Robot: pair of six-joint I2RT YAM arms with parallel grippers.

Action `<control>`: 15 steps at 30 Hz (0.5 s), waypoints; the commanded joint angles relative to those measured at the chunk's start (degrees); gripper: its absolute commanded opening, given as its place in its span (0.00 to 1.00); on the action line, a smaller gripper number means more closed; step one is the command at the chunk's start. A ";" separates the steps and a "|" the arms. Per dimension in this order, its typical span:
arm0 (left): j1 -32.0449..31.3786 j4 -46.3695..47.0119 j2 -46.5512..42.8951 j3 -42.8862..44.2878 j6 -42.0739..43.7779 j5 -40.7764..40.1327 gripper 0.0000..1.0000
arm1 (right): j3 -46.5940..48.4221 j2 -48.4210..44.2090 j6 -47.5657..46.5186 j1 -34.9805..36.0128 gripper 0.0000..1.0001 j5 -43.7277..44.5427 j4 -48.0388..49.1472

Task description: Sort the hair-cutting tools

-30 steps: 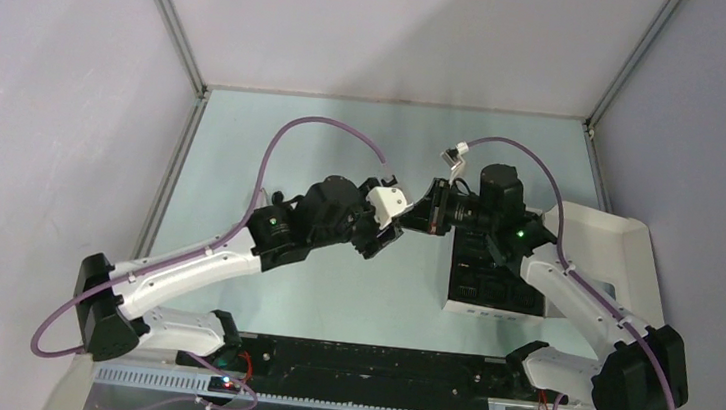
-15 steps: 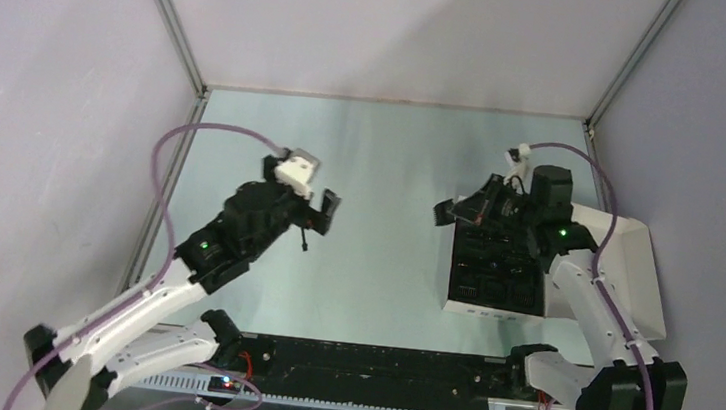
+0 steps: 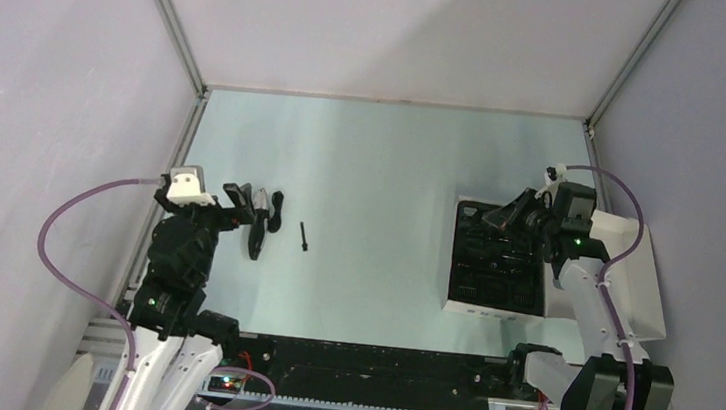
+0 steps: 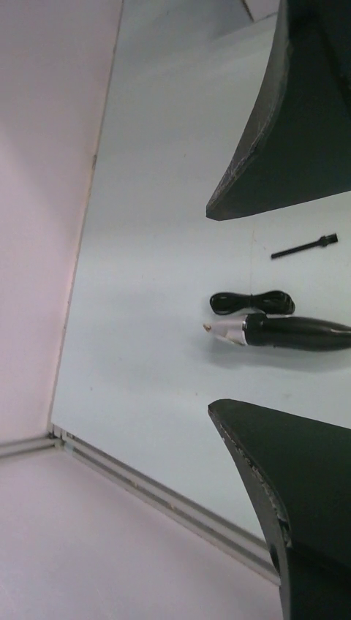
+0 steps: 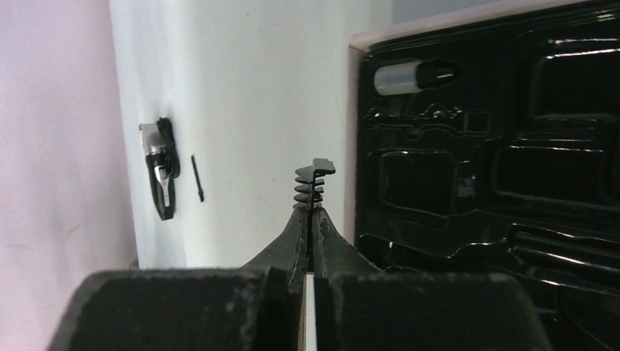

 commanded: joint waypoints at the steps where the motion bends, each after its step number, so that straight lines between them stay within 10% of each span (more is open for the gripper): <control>1: 2.74 -0.86 -1.15 -1.21 -0.50 -2.01 1.00 | -1.10 1.35 -0.34 -0.53 0.00 4.09 2.24; 15: 0.79 2.12 -0.13 -2.55 1.69 -6.35 1.00 | -5.82 6.49 1.94 -0.73 0.00 2.81 7.42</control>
